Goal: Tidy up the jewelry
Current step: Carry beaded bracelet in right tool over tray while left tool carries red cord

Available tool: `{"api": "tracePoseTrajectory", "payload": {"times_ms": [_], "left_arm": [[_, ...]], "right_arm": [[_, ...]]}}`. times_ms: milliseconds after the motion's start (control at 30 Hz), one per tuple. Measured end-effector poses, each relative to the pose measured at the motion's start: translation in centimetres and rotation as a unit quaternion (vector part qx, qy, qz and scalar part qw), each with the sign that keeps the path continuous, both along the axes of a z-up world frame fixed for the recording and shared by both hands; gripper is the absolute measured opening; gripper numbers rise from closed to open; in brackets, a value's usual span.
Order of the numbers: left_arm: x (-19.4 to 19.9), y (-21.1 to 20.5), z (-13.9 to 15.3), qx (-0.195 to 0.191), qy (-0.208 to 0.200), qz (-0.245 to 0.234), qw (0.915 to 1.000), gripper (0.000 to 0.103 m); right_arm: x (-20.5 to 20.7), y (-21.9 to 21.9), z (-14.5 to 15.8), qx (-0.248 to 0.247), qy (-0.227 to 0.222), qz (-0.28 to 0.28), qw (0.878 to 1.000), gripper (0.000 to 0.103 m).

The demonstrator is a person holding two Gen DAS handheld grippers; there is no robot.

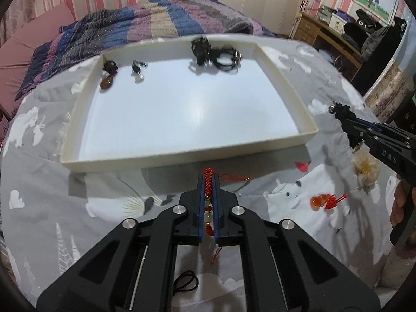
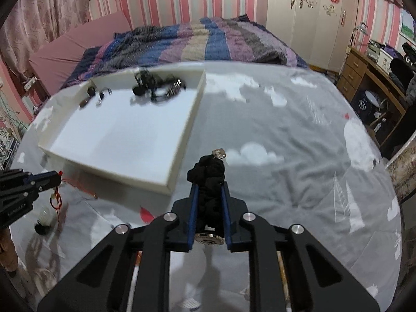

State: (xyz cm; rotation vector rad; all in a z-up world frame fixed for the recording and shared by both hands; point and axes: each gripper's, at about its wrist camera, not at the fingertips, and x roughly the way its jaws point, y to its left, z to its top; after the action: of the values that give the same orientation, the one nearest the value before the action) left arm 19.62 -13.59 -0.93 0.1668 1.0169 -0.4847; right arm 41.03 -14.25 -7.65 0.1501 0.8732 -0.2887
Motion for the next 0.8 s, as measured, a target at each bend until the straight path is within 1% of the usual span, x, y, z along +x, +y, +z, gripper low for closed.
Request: {"api": "tracePoseTrajectory", "payload": {"times_ms": [133,300,400,433,500,567,667,767,800], "left_arm": [[0.9,1.0,3.2,-0.016,-0.028,0.011,0.9994,0.003],[3.8,2.8,7.4,-0.029,-0.069,0.04,0.9964,0.003],[6.7,3.6,8.7,-0.037,-0.07,0.056,0.9953,0.003],[7.7,3.7,8.8,-0.034,-0.069,0.06,0.9952,0.003],[10.1,3.8,8.3,-0.027,-0.066,0.075,0.9946,0.003],[12.2,3.9,6.9,-0.02,-0.049,0.086,0.9949,0.003],[15.3,3.8,3.3,-0.001,-0.024,0.1,0.9947,0.003],[17.5,3.5,0.3,0.009,0.001,0.109,0.994,0.003],[17.9,3.5,-0.3,0.008,0.007,0.11,0.9938,0.003]], "right_arm": [[2.0,0.9,2.0,0.001,-0.017,0.017,1.0,0.017],[5.7,2.3,3.7,0.008,-0.027,0.037,0.999,0.017],[8.7,3.2,4.2,0.001,-0.026,0.043,0.999,0.017],[9.4,3.4,4.2,-0.003,-0.025,0.042,0.999,0.017],[11.1,3.7,4.0,-0.009,-0.016,0.041,0.999,0.017],[13.2,3.6,3.3,-0.009,-0.003,0.037,0.999,0.017],[15.6,3.3,1.7,-0.011,0.017,0.024,1.0,0.017],[17.7,2.2,-0.6,0.005,0.043,0.013,0.999,0.017],[18.3,1.7,-1.4,0.012,0.049,0.006,0.999,0.017]]}}
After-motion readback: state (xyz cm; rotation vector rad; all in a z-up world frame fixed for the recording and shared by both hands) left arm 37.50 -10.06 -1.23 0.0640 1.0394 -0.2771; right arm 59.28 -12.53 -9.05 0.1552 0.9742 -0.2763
